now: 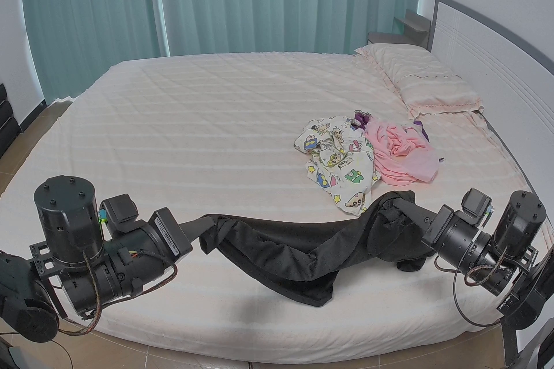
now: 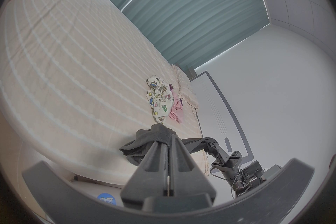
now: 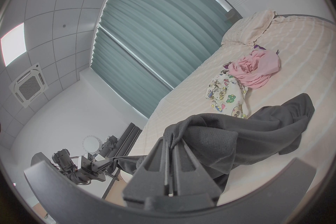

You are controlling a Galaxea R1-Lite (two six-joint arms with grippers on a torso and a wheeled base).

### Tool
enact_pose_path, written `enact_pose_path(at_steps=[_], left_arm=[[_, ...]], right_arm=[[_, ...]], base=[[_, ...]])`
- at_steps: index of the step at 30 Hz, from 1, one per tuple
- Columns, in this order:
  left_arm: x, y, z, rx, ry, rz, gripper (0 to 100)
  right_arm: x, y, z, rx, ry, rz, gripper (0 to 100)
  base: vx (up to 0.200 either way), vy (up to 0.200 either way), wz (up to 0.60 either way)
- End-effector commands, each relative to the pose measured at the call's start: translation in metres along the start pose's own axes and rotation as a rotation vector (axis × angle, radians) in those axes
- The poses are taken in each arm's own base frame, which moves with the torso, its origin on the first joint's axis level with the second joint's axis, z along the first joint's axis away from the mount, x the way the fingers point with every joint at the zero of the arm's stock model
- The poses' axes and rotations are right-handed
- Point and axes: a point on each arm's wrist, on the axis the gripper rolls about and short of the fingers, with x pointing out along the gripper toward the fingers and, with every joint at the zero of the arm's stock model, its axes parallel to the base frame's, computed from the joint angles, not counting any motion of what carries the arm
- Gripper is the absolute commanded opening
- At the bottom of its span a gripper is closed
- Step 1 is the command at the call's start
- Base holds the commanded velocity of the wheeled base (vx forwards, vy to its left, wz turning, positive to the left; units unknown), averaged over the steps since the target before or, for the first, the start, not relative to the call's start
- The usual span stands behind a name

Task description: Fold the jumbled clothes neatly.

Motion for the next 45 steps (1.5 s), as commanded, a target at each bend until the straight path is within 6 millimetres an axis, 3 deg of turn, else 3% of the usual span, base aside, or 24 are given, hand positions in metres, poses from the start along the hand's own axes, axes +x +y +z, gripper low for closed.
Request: enact_pose_path(at_steps=[1, 45], left_arm=[[-0.0010, 0.0000, 0.0003, -0.001, -0.003, -0.001, 0], [-0.0078, -0.0009, 0.0061, 0.000, -0.032, -0.008, 0]], right_arm=[[-0.0002, 0.0011, 0.0002, -0.001, -0.005, 0.009, 0], [-0.0012, 0.0023, -0.0016, 0.006, 0.003, 0.014, 0]], base=[[0.000, 0.200, 0.00], [0.000, 0.200, 0.00]])
